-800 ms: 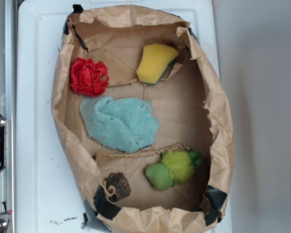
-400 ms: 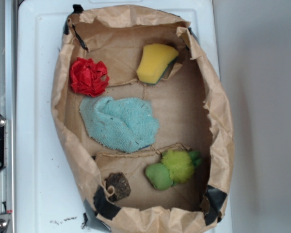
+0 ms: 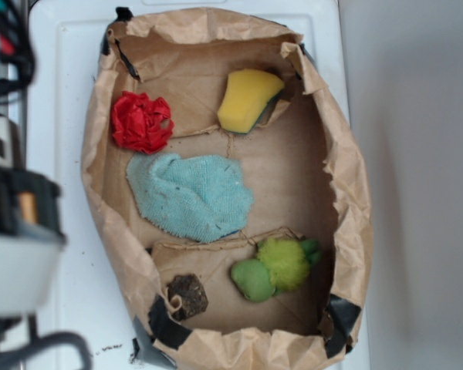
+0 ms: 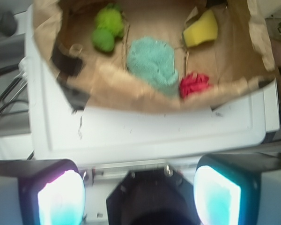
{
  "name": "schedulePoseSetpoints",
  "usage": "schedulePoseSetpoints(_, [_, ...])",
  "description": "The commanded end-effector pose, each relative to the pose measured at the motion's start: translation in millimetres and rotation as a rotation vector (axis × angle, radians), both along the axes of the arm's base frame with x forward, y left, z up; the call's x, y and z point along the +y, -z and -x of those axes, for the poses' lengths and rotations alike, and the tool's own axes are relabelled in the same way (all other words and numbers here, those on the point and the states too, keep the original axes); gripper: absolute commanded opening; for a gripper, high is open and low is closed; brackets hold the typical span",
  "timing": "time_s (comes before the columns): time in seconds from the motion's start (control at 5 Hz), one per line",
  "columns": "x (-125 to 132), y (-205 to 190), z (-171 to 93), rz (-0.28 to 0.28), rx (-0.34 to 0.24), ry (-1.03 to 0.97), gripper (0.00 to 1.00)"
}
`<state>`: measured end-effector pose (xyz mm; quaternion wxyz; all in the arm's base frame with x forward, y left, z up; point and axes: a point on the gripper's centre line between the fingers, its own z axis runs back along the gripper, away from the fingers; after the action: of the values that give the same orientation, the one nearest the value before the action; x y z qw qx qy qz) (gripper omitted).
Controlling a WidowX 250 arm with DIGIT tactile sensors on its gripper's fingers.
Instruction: Grab the green animal.
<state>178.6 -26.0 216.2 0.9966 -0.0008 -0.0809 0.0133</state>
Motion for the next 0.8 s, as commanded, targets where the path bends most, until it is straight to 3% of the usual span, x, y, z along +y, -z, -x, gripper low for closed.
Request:
schedulePoseSetpoints(0.0, [-4.8,34.3,-58.7,0.006,-0.134,0.001,1.0])
schedulePoseSetpoints(0.2, [6.4,46.9,-90.3,-0.014,-0.165,-0.01,1.0])
schedulePoseSetpoints(0.6, [18.3,80.1,-126.1,0.016,-0.121,-0.095,1.0])
